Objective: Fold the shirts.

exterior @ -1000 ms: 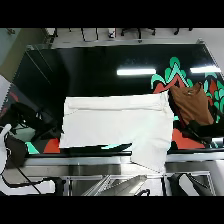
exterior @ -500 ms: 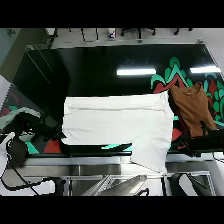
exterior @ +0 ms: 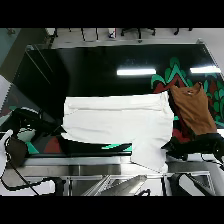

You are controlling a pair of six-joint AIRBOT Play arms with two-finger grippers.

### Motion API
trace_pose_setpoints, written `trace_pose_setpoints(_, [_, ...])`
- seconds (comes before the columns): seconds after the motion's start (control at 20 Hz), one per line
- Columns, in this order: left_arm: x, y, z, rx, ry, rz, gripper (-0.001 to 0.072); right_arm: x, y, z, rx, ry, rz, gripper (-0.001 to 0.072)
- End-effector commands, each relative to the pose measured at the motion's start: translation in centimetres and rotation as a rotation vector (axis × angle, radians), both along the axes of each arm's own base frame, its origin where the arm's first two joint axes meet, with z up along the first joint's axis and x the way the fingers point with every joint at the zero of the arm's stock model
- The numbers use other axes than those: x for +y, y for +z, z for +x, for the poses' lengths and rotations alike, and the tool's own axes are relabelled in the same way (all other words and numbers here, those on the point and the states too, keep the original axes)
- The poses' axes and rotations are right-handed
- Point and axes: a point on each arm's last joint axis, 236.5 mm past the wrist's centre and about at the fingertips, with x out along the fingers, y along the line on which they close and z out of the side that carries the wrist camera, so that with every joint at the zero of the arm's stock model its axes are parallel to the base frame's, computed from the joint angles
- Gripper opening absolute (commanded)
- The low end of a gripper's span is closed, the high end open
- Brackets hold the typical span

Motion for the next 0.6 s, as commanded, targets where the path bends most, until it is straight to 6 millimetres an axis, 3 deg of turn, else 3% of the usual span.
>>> trace_pose_setpoints(0.0, [-0.2, 0.3, 0.0, 0.002, -0.004, -0.011, 0.0020, 1.5, -0.2, 2.7, -0.101, -0.027, 0.094, 0.0180])
trace_pose_setpoints(0.05, [-0.3, 0.4, -0.3, 0.011, -0.010, -0.017, 0.0020, 1.5, -0.1, 2.8, -0.108, -0.023, 0.101, 0.0019])
trace_pose_setpoints(0.15, [-0.6, 0.7, -1.0, 0.035, -0.025, -0.034, 0.0019, 1.7, 0.9, 2.9, -0.123, 0.001, 0.116, 0.0021])
trace_pose_setpoints(0.25, [0.0, 0.3, -3.1, 0.117, -0.043, -0.003, 0.0019, 1.2, 2.0, 2.9, -0.122, -0.003, 0.086, 0.0021])
trace_pose_setpoints(0.45, [4.0, -1.0, -8.3, 0.263, -0.083, 0.204, 0.0019, -3.2, 2.1, -0.3, 0.030, -0.022, -0.175, 0.0020])
trace_pose_setpoints(0.55, [4.8, -0.8, -9.0, 0.266, -0.060, 0.229, 0.0019, -4.1, 2.7, -1.2, 0.041, -0.017, -0.237, 0.0020])
